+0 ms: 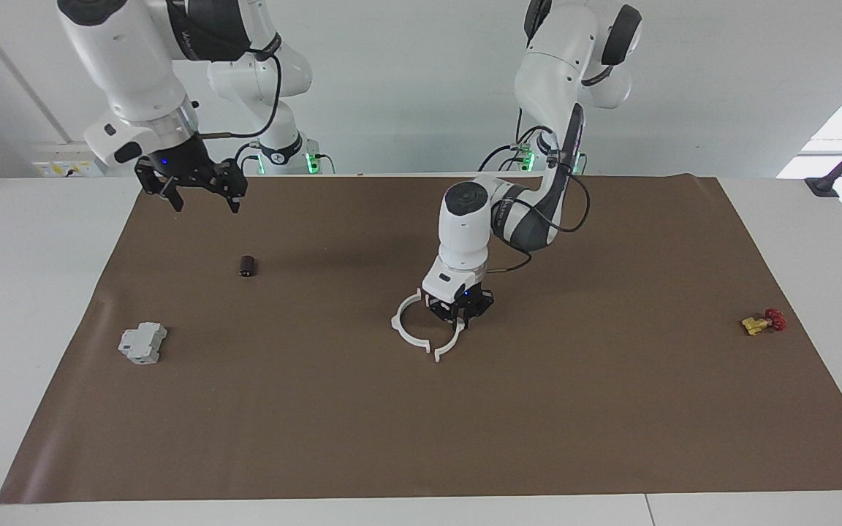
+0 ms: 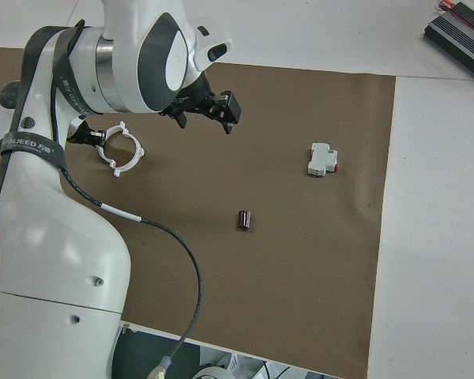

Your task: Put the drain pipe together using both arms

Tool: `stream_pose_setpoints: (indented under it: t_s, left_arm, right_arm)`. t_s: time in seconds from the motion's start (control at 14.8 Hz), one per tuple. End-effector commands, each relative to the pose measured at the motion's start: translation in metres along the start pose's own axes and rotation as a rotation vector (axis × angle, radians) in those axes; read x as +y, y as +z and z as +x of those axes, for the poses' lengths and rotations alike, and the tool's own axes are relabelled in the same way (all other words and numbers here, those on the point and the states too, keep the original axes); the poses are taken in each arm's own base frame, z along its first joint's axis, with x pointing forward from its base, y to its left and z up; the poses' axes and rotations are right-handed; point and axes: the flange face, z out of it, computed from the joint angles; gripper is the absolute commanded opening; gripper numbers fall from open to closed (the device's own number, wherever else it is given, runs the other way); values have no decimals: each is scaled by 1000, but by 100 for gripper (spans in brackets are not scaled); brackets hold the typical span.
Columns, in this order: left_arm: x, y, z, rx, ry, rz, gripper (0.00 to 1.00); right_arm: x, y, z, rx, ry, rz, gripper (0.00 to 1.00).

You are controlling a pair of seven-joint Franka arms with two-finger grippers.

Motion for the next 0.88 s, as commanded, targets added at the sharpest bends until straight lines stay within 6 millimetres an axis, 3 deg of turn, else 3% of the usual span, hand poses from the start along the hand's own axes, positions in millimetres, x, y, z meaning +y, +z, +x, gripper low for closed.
stream_pose_setpoints:
  t_s: [0.0,0.41,0.81]
  left_arm:
    - [-1,-6,-14,17,9,10,0]
    - [6,-7,-29,9,32,12,0]
    - [6,-8,-25,29,29,-6,0]
  right_arm:
    - [26,8,-5,-45,-17,4,100]
    - [33,2,-7,-27,-22,5,100]
    - [35,5,-6,-16,-30,4,100]
